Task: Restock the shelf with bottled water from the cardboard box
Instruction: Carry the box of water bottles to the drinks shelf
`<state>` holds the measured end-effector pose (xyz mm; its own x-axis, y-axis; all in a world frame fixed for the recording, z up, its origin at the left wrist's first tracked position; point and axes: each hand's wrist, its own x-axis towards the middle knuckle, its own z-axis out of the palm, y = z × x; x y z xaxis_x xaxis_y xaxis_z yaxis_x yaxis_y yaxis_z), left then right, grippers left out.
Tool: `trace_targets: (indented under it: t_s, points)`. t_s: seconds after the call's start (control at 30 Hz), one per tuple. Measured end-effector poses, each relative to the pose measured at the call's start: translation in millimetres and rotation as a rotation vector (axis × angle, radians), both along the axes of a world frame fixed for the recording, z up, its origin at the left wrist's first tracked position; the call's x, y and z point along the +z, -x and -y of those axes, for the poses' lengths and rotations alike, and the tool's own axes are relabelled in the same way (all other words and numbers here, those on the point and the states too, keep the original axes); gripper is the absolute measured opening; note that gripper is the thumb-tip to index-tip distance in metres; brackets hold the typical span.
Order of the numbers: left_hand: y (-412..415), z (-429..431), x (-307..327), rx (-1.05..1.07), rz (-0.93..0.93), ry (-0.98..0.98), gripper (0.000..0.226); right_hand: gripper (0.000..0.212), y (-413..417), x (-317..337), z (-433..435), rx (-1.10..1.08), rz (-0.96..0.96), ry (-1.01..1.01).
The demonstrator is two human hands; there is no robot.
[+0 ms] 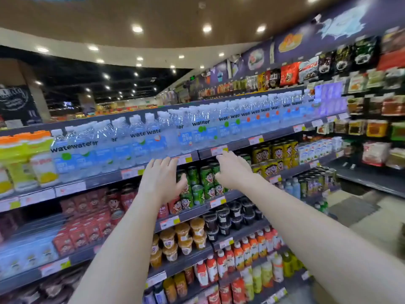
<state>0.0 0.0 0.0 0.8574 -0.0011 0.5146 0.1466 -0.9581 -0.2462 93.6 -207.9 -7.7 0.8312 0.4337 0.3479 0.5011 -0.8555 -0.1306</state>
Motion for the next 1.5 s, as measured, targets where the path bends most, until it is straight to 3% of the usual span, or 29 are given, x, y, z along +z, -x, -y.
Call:
trace_targets:
  t_s: [0.27, 0.53, 0.87, 1.2, 1.5]
  points:
    - [-57, 78, -106, -0.213, -0.281, 0.087, 0.079, 0.047, -5, -84, 103, -0.197, -0.198, 0.027]
    - [-121, 245, -178, -0.377, -0.457, 0.14, 0.08, 0.037, -16, -137, 261, -0.408, -0.302, 0.069]
    - [-233, 490, -226, -0.448, -0.53, 0.136, 0.075, 0.065, -79, -189, 515, -0.587, -0.366, 0.065]
    - [-339, 658, -299, -0.405, -0.715, 0.122, 0.074, 0.057, -192, -260, 674, -0.592, -0.499, 0.061]
    - [-511, 719, -411, -0.223, -0.856, 0.227, 0.068, 0.076, -386, -358, 738, -0.466, -0.629, 0.17]
